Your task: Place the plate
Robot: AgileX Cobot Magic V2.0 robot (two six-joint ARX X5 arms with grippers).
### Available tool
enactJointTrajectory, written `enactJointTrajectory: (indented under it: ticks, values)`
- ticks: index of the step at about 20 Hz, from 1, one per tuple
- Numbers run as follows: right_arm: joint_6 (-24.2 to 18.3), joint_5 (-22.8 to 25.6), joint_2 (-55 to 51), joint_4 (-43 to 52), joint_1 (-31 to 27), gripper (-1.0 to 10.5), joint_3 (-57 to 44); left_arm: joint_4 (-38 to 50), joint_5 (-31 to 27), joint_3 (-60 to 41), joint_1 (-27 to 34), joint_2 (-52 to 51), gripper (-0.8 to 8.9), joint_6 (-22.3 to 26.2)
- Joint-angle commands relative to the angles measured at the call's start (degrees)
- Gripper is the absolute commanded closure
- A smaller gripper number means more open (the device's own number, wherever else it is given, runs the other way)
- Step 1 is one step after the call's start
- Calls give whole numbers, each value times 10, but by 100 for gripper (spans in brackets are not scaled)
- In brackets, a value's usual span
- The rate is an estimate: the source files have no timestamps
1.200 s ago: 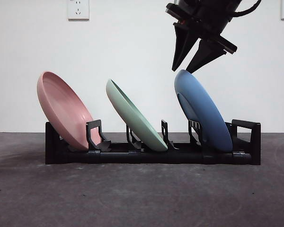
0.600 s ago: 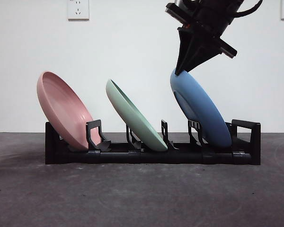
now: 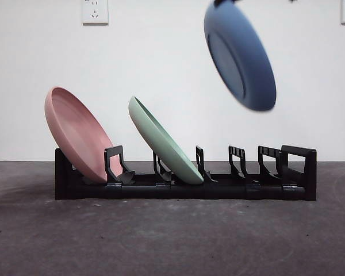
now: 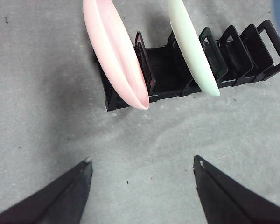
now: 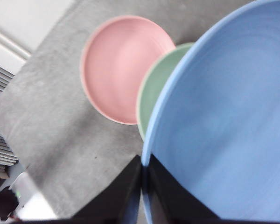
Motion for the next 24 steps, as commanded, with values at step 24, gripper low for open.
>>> enactJointTrajectory:
  ticks: [24]
  values:
    - [31, 507, -241, 97, 551, 935, -453, 6, 1, 12, -1, 4, 469, -2]
